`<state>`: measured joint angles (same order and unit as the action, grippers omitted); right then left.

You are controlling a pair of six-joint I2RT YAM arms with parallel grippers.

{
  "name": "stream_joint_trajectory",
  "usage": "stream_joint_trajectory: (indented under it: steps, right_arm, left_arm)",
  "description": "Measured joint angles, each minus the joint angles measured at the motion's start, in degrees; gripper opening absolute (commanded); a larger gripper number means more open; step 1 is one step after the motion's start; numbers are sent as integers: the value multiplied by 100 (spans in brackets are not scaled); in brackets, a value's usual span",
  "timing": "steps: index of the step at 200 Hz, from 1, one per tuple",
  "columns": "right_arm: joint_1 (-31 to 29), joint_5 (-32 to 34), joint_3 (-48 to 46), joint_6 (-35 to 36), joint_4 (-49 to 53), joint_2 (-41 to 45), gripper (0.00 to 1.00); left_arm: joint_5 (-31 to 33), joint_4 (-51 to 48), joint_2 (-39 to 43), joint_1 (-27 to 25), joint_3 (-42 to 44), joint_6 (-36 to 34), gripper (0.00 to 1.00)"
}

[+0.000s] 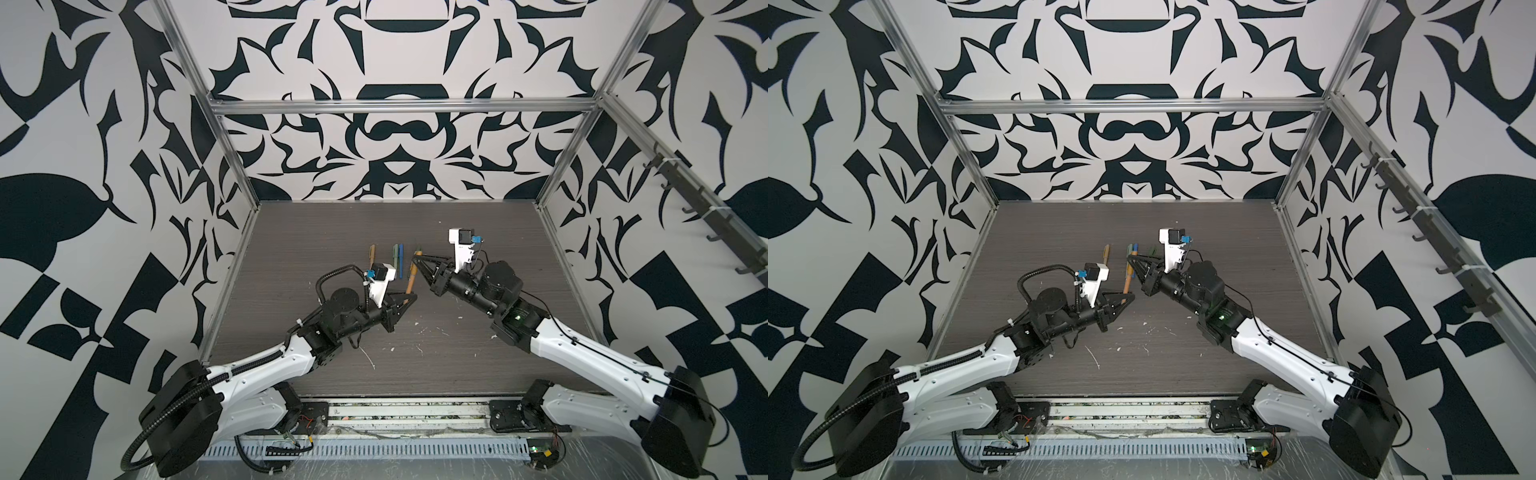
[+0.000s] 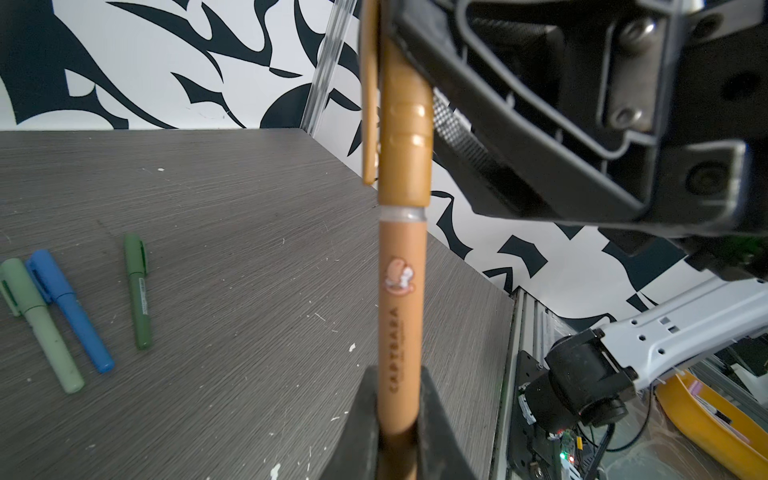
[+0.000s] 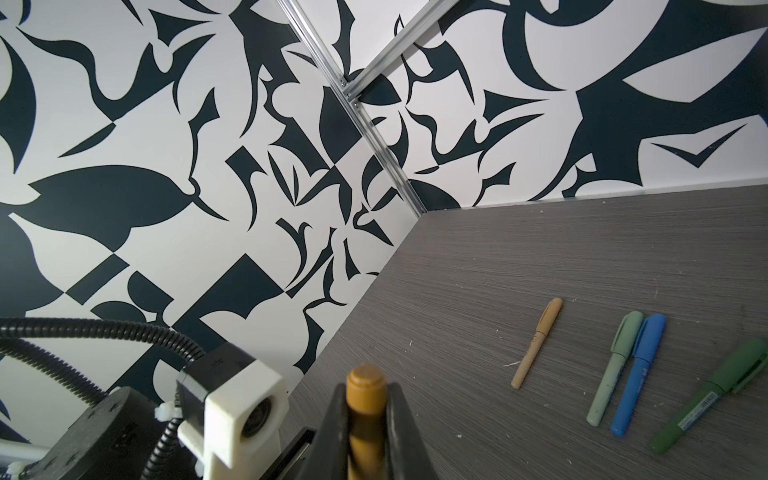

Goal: Insert the pens into the pen caps
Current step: 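Lower the tan cap onto the nib with the right gripper, then release, then press the right gripper down on the cap top while the left holds the pen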

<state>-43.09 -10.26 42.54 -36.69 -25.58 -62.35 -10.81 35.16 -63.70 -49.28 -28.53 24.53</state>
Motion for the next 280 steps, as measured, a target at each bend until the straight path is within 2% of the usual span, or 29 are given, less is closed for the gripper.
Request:
stream_joint_trajectory:
  steps: [28,58,107,124,133,137,148,158,178,192,264,280]
  right_arm:
    - [15,-26,52,20,118,15,24]
    - [-33,-125,79,127,774,313,32]
    - [-48,-15,343,341,1567,1117,33]
    - [-48,149,586,483,1897,1237,23]
    - [-46,249,732,514,2072,1241,6]
    - [-48,297,822,619,2184,1222,1]
    - [-48,409,1084,678,2483,1123,0]
    - [-48,507,1412,756,2793,940,5]
    - [-46,629,2079,898,3259,485,24]
    - [-46,654,2420,955,3453,208,28]
    - [-46,693,2750,946,3832,-452,30]
    - [-46,686,2750,898,3827,-490,25]
  left_arm:
    - [9,-79,-28,4,-61,-184,0]
    - [98,-59,-66,59,-304,-485,0]
    - [284,-177,-35,68,-321,-984,0]
    - [337,-219,-31,68,-317,-1132,0]
    - [358,-240,-28,68,-315,-1213,0]
    - [369,-245,-24,68,-315,-1248,0]
    - [398,-264,-13,68,-315,-1333,0]
    - [420,-310,0,68,-315,-1414,0]
    - [459,-435,22,68,-317,-1572,0]
    - [485,-516,28,68,-323,-1661,0]
    - [531,-841,236,68,-337,-1843,0]
    - [529,-857,247,68,-339,-1845,0]
